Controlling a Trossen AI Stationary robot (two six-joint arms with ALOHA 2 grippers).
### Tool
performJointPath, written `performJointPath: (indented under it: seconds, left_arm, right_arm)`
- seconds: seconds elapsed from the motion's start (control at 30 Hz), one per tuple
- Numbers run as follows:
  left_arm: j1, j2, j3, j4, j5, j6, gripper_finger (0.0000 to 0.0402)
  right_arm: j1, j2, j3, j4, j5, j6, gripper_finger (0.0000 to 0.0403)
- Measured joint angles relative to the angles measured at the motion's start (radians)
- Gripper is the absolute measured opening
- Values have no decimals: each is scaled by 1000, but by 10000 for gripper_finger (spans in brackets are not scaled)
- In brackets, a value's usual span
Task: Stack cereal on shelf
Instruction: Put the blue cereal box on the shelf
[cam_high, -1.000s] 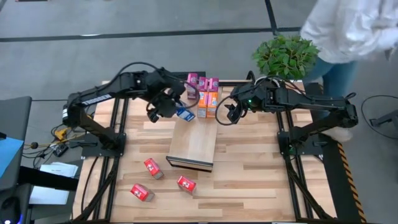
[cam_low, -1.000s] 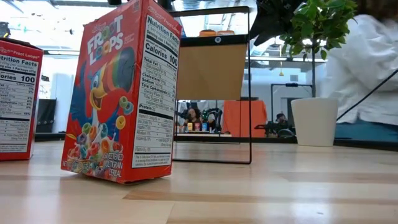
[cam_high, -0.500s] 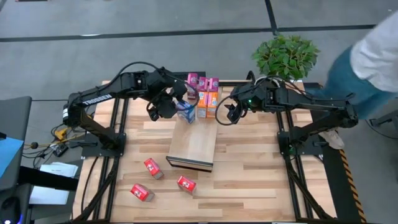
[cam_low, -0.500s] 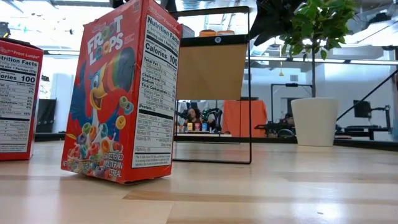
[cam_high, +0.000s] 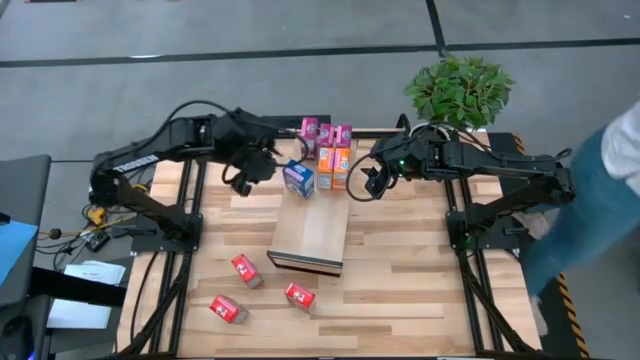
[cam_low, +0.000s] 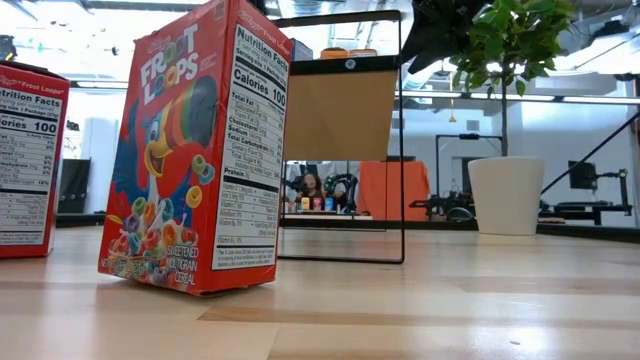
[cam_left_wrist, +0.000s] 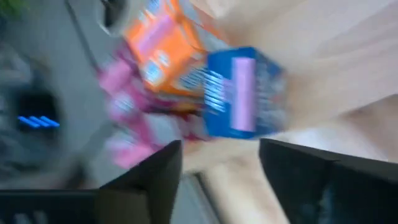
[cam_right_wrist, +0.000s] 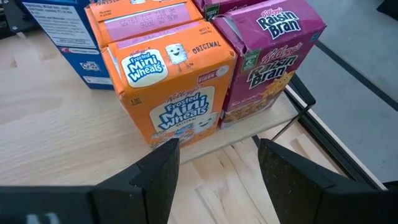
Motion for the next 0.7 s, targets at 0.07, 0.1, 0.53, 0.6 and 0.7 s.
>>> performJointPath:
  seconds: [0.07,0.1,0.53,0.6,0.7]
  left_arm:
    - [0,-7,0,-72,42,-146,156]
    - [2,-7,-1,-102,69,-207,126]
    - [0,-4,-276,115,74,-418,1]
    - [3,-4,-303,153,61,-416,0]
    - [10,-4,-335,221,59,-406,0]
  right_arm:
    - [0,0,0,0,0,-1,245]
    - [0,0,0,0,0,-1,245]
    - [-2,0,0,0,0,-8,245]
    - [-2,0,0,0,0,-8,245]
    - [-2,0,0,0,0,-8,245]
